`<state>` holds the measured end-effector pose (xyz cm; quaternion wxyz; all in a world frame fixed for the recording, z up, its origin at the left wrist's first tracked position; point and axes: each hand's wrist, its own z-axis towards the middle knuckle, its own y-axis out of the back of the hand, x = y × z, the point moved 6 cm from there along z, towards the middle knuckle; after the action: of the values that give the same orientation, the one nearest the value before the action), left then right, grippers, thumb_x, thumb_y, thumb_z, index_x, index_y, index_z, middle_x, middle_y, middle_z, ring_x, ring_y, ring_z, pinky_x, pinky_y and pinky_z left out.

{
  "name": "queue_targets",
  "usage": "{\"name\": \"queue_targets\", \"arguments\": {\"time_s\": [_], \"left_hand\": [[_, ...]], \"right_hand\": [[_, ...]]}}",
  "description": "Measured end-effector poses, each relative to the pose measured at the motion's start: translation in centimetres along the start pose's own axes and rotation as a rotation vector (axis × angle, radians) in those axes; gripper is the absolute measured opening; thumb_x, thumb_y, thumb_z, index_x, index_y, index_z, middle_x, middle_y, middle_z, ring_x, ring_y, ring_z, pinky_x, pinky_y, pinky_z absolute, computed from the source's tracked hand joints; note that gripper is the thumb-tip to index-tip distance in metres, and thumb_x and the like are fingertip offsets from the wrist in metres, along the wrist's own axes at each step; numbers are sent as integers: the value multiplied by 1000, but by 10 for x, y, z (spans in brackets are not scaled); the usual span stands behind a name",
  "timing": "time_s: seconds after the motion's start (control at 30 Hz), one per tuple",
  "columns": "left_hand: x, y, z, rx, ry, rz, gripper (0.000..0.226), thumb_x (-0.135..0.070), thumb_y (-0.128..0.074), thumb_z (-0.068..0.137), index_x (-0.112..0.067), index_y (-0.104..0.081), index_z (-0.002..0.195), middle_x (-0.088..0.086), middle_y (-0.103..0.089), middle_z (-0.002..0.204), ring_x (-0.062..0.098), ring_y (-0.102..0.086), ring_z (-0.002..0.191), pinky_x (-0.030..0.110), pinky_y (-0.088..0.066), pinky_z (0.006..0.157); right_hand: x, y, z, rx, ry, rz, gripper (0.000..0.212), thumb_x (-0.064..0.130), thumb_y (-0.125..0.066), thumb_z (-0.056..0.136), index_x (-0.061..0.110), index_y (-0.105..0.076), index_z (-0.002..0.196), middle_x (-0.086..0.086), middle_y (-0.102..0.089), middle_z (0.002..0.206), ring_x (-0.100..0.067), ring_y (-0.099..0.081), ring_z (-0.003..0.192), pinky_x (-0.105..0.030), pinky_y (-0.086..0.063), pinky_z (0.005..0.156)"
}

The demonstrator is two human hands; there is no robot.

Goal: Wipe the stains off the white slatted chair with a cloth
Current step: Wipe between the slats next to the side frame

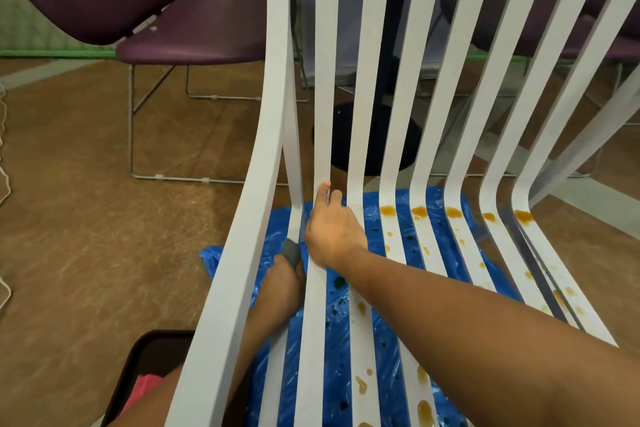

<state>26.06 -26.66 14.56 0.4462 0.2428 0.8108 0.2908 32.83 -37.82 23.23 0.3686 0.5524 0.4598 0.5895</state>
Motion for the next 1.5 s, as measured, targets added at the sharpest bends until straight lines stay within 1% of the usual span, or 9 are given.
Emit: {"name": "queue_targets", "arguments": {"time_s": [0.1, 0.23, 0.47, 0.9, 0.97, 1.03, 1.13, 1.3, 1.5], "left_hand": [[-11, 2, 30, 5, -53, -28, 31, -35, -45, 104, -11, -47, 123, 10, -64, 104, 22, -62, 84, 38, -55, 72], [-29, 5, 52, 22, -42, 35, 28, -26, -49, 104, -6, -43, 122, 0, -51, 84, 9, -51, 65, 21, -36, 47], [-47, 6, 88, -14, -75, 166, 43, -21, -51, 104, 2, -37, 138, 22, -53, 136, 35, -56, 123, 39, -47, 95], [-37, 6, 79, -13, -25, 70, 23, -11, -58, 98, -4, -52, 119, 15, -62, 113, 34, -64, 105, 35, -48, 68], [-32, 8, 63, 12, -52, 71, 6, -12, -58, 97, -7, -60, 99, 13, -67, 97, 24, -68, 86, 27, -51, 63], [-25, 9, 44, 30, -75, -33, 23, -19, -55, 98, -7, -61, 80, 11, -68, 79, 14, -62, 62, 19, -46, 48], [-10, 11, 7, 85, -76, -194, 34, -24, -57, 98, 7, -66, 87, 21, -71, 75, 11, -64, 48, 22, -49, 41], [27, 3, -52, 183, -66, -364, 35, -29, -58, 101, 6, -62, 101, 23, -73, 82, 35, -73, 74, 41, -60, 60], [95, -19, -121, 372, 78, -507, 30, -33, -61, 98, -8, -69, 111, 12, -77, 93, 21, -75, 86, 37, -58, 79]], "right_hand": [[0, -1, 1, -14, 2, -1, 76, 20, -47, 96, 8, -3, 156, -15, -38, 132, -30, -56, 95, -38, -49, 80], [-1, 0, 2, -33, -9, 16, 75, 22, -48, 97, 10, -4, 156, -14, -38, 133, -28, -57, 97, -36, -50, 80], [1, 2, 2, -42, -15, 16, 75, 22, -50, 97, 12, -5, 156, -14, -37, 136, -31, -57, 103, -38, -50, 84], [-3, 2, 4, -9, 3, -5, 77, 22, -51, 96, 10, -3, 156, -16, -36, 137, -32, -58, 101, -38, -51, 84], [-2, 1, 4, 1, 7, -10, 79, 22, -52, 95, 10, -3, 156, -16, -35, 138, -31, -57, 100, -37, -52, 84], [-2, 1, 4, 0, 11, -26, 80, 22, -53, 95, 8, -3, 156, -17, -36, 137, -31, -57, 99, -37, -52, 85], [-2, 1, 4, 8, 16, -25, 77, 21, -50, 96, 8, -3, 156, -17, -36, 137, -30, -57, 98, -36, -51, 84], [-2, 1, 4, 25, 7, -8, 73, 20, -45, 98, 8, -2, 156, -17, -34, 141, -33, -57, 101, -39, -51, 85], [-1, 3, 5, 39, -3, 8, 74, 15, -44, 96, 6, -2, 156, -19, -33, 141, -37, -56, 102, -44, -49, 86]]}}
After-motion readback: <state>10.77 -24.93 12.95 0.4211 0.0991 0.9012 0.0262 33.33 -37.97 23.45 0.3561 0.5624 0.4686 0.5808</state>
